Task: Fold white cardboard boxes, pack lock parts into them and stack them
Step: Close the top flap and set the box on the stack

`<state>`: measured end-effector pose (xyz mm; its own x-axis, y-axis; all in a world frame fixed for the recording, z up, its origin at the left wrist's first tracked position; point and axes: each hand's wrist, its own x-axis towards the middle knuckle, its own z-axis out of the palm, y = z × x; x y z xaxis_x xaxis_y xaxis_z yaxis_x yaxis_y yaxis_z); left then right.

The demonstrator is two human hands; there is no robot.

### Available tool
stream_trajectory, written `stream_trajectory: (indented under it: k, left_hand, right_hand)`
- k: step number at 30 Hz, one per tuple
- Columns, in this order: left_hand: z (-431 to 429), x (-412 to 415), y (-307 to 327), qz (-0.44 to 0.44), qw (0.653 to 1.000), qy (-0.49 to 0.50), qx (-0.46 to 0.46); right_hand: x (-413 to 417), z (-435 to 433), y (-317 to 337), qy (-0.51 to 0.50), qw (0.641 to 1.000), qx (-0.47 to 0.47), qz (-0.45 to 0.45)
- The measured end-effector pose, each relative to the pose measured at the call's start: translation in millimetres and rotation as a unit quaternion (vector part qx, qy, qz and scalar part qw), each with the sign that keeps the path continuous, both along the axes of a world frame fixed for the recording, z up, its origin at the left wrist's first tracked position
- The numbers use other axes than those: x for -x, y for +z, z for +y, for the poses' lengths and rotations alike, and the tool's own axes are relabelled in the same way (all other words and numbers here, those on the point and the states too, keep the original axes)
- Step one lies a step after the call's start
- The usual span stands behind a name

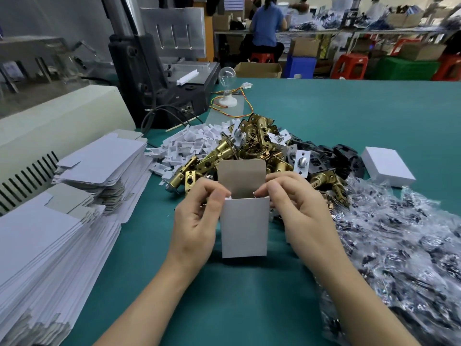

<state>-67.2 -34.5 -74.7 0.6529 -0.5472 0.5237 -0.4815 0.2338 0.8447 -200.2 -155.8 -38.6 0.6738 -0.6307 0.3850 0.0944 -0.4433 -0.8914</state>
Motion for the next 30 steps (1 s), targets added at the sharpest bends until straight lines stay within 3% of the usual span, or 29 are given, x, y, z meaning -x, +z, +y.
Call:
stream_trajectory:
  k: [8,13,20,30]
  left_hand:
    - [6.2,-1.0,7.1,-0.124,0.991,0.041,0.011]
    - [7.9,2.3,8.0,-0.129,0.990,0.041,0.036]
    - [8.5,-5.0,9.5,-0.180,0.983,0.015,0.029]
    - [10.9,-3.8,5.5,-0.162,0.987,-0.018,0.007]
  right_hand:
    - [0.4,1.1,-1.0,0.010,1.000,0.000,0.004]
    - [0.3,4.4,-3.4,0.016,1.000,-0.010,-0.005]
    - [4.3,3.8,0.5,0.027,0.990,-0.098,-0.099]
    - [0.4,9.3,-0.7,0.072,0.995,-0.062,-0.027]
